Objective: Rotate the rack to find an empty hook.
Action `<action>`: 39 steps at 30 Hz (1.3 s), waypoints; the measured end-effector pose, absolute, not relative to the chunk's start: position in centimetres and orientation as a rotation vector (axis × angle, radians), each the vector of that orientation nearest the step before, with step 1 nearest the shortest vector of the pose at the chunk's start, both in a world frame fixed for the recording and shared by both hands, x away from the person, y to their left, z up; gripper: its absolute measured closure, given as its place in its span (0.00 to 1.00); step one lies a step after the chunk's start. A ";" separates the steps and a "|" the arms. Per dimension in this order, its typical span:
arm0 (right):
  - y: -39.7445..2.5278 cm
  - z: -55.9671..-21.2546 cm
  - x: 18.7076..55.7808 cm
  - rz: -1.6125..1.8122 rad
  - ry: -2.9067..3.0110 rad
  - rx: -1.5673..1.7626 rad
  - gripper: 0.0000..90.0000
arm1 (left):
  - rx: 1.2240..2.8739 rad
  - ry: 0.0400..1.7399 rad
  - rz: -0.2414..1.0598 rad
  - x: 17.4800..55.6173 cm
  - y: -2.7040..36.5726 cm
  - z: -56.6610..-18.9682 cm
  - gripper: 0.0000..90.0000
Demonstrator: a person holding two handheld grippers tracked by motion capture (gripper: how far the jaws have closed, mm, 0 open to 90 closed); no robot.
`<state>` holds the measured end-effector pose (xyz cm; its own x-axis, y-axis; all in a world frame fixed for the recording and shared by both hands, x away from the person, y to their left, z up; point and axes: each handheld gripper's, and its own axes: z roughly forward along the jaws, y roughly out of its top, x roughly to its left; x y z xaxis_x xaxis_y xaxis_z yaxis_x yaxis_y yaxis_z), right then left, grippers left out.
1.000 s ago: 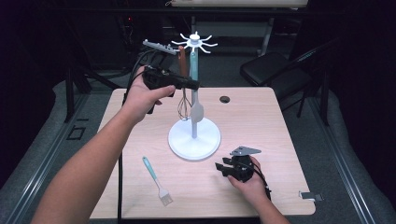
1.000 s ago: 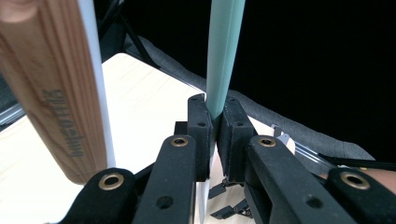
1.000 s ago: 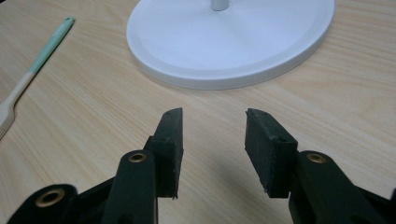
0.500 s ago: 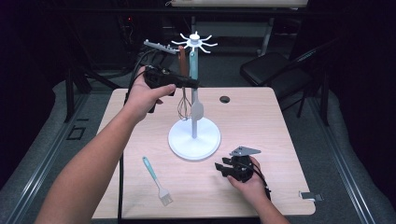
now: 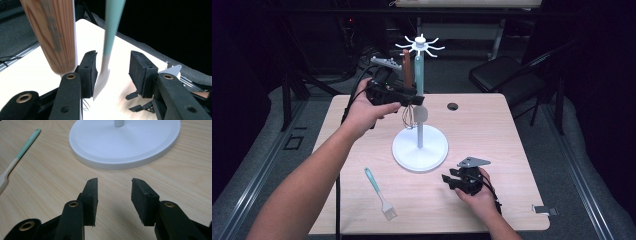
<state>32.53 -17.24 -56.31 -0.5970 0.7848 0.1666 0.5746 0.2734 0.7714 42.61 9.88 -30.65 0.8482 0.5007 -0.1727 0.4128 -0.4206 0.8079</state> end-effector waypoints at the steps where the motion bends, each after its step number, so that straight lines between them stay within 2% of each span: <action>1: -17.2 -56.3 32.5 1.231 2.297 1.256 0.63 | 2.070 0.664 0.113 42.5 9.9 -30.8 0.64; 6: -17.2 -56.3 32.5 1.203 2.294 1.232 0.63 | 2.069 0.653 0.103 41.4 10.3 -31.9 0.63; 14: -17.2 -56.3 32.8 1.192 2.255 1.205 0.54 | 2.076 0.648 0.098 39.8 11.0 -35.0 0.60; 20: -16.9 -55.9 32.6 1.167 2.232 1.141 0.53 | 2.086 0.685 0.080 39.3 12.0 -37.9 0.60; 30: -17.6 -55.9 32.7 1.150 2.309 1.161 0.64 | 2.022 0.763 0.019 37.1 14.7 -43.5 0.66; 39: -18.2 -54.5 32.4 1.235 2.311 1.233 0.81 | 2.017 0.876 0.129 34.2 17.4 -48.7 0.63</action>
